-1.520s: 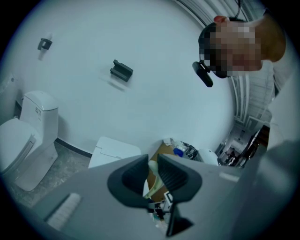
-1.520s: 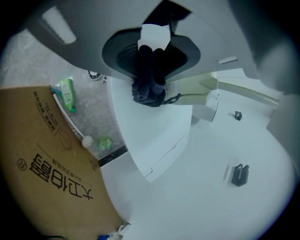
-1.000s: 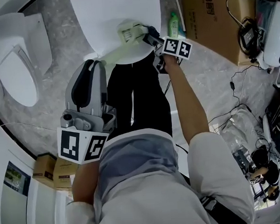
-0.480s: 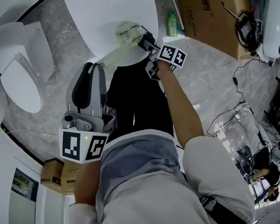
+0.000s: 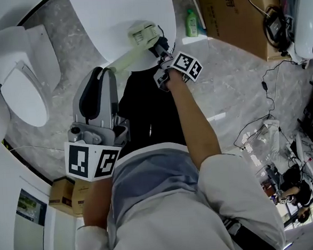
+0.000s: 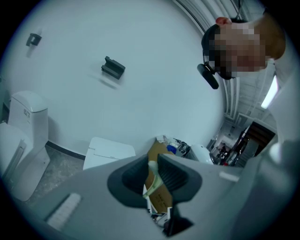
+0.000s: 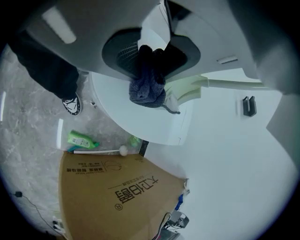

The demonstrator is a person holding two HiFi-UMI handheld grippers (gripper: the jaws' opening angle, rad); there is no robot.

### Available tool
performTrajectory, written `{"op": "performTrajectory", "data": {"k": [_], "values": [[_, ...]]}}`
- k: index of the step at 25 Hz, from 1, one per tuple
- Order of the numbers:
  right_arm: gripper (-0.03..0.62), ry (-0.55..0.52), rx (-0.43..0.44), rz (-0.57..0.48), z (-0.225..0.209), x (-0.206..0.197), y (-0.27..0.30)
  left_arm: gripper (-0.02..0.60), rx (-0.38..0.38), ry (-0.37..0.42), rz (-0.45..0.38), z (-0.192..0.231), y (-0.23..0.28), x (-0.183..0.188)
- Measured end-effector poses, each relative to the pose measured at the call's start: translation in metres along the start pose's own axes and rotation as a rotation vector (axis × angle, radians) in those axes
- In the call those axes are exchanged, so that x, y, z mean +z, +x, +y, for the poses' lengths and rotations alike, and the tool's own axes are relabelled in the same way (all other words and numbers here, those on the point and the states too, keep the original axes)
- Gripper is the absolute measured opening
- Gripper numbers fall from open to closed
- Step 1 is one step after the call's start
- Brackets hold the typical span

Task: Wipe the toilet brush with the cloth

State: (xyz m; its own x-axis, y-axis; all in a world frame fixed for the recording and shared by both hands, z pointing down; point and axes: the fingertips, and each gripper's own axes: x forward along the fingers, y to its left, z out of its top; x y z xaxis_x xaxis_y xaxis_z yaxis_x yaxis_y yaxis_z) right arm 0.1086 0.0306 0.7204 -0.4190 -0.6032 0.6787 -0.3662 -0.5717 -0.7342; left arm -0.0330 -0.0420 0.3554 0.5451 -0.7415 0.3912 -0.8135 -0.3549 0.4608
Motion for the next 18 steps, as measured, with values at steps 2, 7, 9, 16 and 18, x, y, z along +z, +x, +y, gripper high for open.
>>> {"op": "performTrajectory", "data": {"k": [2,7,9,16,18], "values": [[0.091,0.043,0.012,-0.024,0.000,-0.004,0.000,0.000,0.001,-0.001,-0.003,0.000,0.000,0.000],[0.089,0.124,0.038,-0.065,0.001,-0.013,0.002,0.000,0.001,-0.003,-0.008,-0.001,-0.001,0.000],[0.089,0.149,0.044,-0.075,0.002,-0.017,0.003,0.000,0.002,-0.003,-0.008,0.000,-0.002,-0.001],[0.089,0.220,0.062,-0.108,0.006,-0.027,0.005,0.000,0.002,-0.003,-0.006,-0.001,-0.004,-0.002],[0.089,0.235,0.066,-0.112,0.007,-0.030,0.004,0.000,0.001,-0.003,-0.007,-0.001,-0.004,-0.003]]}}
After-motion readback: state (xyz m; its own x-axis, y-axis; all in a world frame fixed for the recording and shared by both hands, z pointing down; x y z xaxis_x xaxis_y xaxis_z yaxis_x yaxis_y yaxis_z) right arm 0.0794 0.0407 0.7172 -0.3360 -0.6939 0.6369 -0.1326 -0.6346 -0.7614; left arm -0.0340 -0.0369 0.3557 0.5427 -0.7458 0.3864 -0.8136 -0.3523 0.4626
